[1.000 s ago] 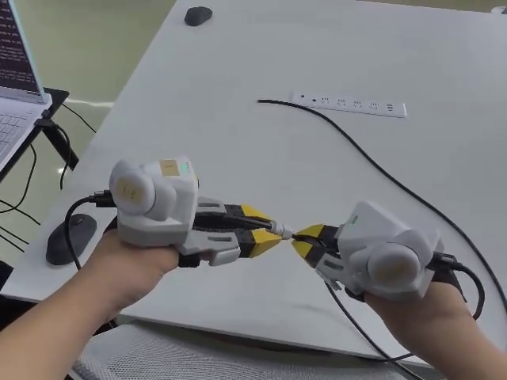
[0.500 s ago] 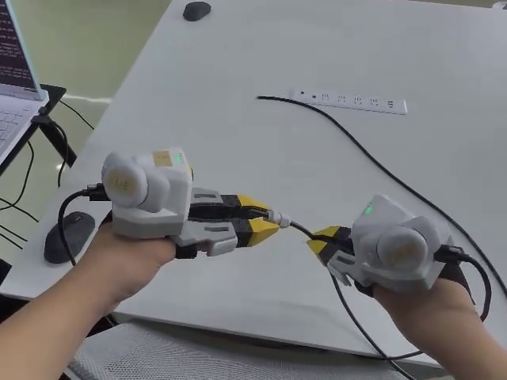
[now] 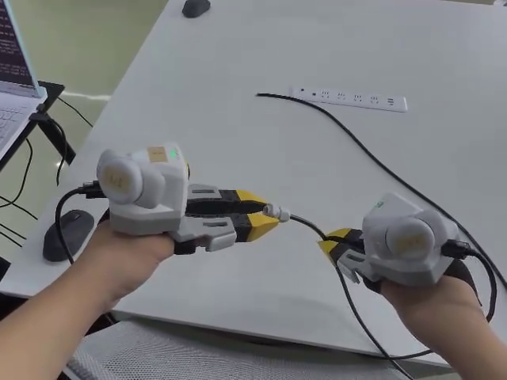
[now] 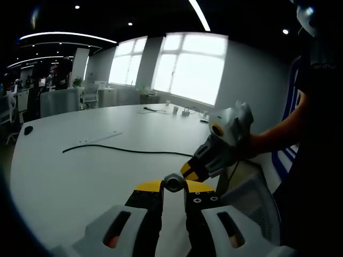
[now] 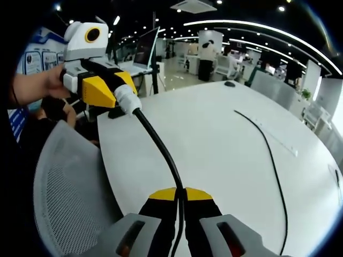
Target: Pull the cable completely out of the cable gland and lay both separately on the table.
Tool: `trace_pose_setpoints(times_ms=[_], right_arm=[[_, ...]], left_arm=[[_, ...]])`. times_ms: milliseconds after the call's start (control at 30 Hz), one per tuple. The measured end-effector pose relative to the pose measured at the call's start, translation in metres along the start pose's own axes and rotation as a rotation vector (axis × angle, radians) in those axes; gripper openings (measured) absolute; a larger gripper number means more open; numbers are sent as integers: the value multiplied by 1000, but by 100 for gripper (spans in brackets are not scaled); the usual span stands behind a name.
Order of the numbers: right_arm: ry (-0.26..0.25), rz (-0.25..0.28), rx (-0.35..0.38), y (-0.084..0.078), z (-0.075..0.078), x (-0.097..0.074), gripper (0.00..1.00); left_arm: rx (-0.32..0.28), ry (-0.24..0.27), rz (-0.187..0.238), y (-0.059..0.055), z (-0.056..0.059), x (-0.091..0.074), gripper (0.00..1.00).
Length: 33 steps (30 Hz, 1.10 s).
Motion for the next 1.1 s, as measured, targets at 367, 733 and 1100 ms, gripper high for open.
trace_pose_setpoints(times_ms=[367,733,1100], right_arm=[[-13,-27,2,-14,5,1,0],[0,-39,-10,-22,7,2,0],[5,-30,-15,-20,7,0,0]], left_arm=[[-6,9,7,-1,1,-1,15],[-13,25,8,-2,2,-3,15],[-11,28,-8,-6,2,1,15]])
Point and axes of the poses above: the centre of the closed fingertips' face, and the gripper's own axes: x roughly forward along the fingers, z roughly to its right, y roughly out of its top, the point moved 3 cm from there along -x, roughly backward along the fingers, and after that the axes turned 4 degrees about -z, right-handed, at the moved point
